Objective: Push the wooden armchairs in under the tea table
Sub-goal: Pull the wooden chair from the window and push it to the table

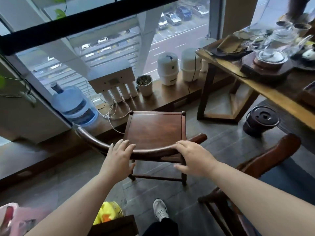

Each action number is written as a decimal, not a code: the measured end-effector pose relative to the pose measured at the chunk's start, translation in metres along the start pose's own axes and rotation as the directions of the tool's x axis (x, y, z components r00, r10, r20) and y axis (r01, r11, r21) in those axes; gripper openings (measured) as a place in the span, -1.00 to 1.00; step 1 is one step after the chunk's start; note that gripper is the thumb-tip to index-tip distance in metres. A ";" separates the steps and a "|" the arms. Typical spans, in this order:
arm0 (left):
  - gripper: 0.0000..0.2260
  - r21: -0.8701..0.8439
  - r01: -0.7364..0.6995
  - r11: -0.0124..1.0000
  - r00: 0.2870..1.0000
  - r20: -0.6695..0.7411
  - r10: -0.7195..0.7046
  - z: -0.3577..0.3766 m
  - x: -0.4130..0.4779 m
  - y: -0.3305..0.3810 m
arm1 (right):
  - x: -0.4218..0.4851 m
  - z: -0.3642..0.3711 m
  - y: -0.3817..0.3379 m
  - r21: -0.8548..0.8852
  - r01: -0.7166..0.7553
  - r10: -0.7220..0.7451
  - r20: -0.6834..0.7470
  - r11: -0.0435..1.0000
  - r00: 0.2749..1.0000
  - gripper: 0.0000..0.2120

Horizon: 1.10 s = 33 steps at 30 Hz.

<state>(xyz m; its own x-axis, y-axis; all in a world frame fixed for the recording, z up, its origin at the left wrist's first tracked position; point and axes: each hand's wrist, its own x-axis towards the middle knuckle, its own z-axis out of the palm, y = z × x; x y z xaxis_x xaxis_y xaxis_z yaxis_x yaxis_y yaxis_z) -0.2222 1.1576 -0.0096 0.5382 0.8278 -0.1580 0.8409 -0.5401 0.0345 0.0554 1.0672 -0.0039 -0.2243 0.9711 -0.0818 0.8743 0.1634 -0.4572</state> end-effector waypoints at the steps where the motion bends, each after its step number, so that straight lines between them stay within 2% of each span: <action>1: -0.41 0.013 0.009 1.000 0.999 0.035 -0.009 0.004 0.005 -0.010 | 0.011 0.005 -0.002 -0.007 0.000 0.001 0.035 1.000 0.999 -0.40; 4: -0.43 0.035 0.022 0.999 0.987 0.158 -0.028 0.012 0.019 -0.035 | 0.035 0.017 -0.004 -0.056 -0.036 0.043 0.131 0.998 0.990 -0.39; 6: -0.50 0.086 -0.020 0.996 0.972 0.237 -0.001 0.015 0.026 -0.045 | 0.048 0.018 -0.003 -0.095 -0.074 0.092 0.195 0.993 0.977 -0.41; 10: -0.71 0.160 -0.075 0.984 0.963 0.268 0.030 0.018 0.039 -0.052 | 0.068 0.016 0.001 -0.203 -0.109 0.168 0.304 0.973 0.938 -0.53; 14: -0.79 0.181 -0.147 0.972 0.944 0.319 0.083 0.017 0.054 -0.056 | 0.085 0.017 0.003 -0.263 -0.089 0.199 0.426 0.961 0.883 -0.66; 17: -0.79 0.141 -0.189 0.972 0.923 0.363 0.127 0.013 0.062 -0.060 | 0.100 0.014 0.006 -0.270 -0.060 0.192 0.496 0.961 0.847 -0.68; 21: -0.74 0.100 -0.219 0.970 0.890 0.428 0.157 0.009 0.067 -0.064 | 0.120 0.011 0.012 -0.217 0.009 0.136 0.641 0.976 0.755 -0.64; 27: -0.63 0.053 -0.252 0.966 0.839 0.509 0.191 0.004 0.078 -0.081 | 0.123 0.008 0.017 -0.137 0.045 0.068 0.719 0.990 0.692 -0.65; 31: -0.55 0.047 -0.234 0.971 0.790 0.592 0.162 -0.005 0.086 -0.103 | 0.124 0.003 0.017 -0.086 0.034 0.038 0.718 0.996 0.695 -0.59; 33: -0.61 0.076 -0.235 0.969 0.747 0.652 0.130 -0.010 0.093 -0.113 | 0.124 0.006 0.017 -0.058 -0.001 0.043 0.722 0.998 0.691 -0.57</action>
<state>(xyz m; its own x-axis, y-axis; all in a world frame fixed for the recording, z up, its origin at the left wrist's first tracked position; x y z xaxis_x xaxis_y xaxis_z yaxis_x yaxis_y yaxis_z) -0.2664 1.2974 -0.0188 0.4747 0.4494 -0.7568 0.6838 -0.7297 -0.0044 0.0404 1.1890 -0.0268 -0.4283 0.5524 -0.7151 0.8981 0.1725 -0.4046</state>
